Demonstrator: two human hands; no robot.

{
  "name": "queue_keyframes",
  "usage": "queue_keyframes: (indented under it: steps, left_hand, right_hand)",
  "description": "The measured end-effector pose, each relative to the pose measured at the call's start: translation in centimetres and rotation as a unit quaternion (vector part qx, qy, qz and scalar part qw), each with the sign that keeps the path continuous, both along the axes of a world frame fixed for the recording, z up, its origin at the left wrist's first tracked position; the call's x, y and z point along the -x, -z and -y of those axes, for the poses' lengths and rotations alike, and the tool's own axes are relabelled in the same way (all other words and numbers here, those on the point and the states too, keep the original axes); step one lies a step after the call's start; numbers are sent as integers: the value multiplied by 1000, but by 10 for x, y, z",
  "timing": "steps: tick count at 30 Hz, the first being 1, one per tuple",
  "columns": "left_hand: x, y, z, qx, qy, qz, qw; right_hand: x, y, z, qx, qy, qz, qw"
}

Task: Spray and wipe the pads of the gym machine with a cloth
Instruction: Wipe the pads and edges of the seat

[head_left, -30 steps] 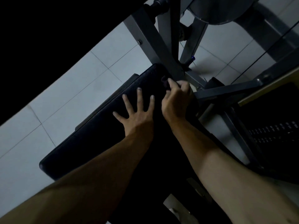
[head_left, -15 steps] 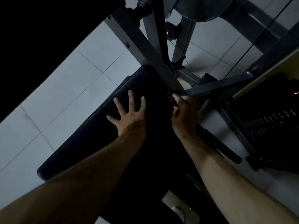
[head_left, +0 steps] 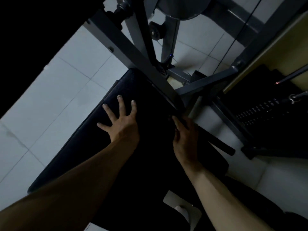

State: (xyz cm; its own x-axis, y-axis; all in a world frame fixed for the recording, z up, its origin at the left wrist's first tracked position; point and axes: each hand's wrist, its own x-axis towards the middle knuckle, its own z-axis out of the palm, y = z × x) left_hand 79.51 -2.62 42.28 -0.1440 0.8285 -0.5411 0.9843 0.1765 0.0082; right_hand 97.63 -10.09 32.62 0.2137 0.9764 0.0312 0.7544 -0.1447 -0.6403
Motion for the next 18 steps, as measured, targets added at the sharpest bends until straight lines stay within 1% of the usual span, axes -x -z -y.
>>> queue_keyframes:
  steps: [2, 4, 7, 9, 11, 13, 15, 16, 18]
  left_hand:
    - [0, 3, -1, -9, 6, -5, 1000]
    - [0, 1, 1, -11, 9, -6, 1000]
    - [-7, 1, 7, -31, 76, 5, 997]
    - [-20, -3, 0, -31, 89, 17, 995]
    - [-41, -1, -19, -14, 34, 27, 999]
    - [-64, 6, -30, -6, -48, 14, 999]
    - [-79, 21, -32, -29, -86, -28, 995]
    - [-83, 28, -31, -39, -92, -41, 994]
    - [-83, 39, -29, -28, -88, -57, 994]
  right_hand:
    - [-20, 10, 36, 32, 55, -34, 997]
    - [-26, 13, 38, 51, 81, -53, 994]
    - [-15, -4, -7, 60, 79, -99, 990]
    - [-1, -22, -52, 25, 55, -116, 991]
    - [16, -39, -97, -10, 49, -124, 991]
    - [30, -55, -137, 0, 23, -144, 989]
    - [37, -60, -162, 60, -26, -169, 984]
    - [34, -59, -167, 98, -43, -181, 978]
    - [17, -52, -166, 150, -69, -199, 966]
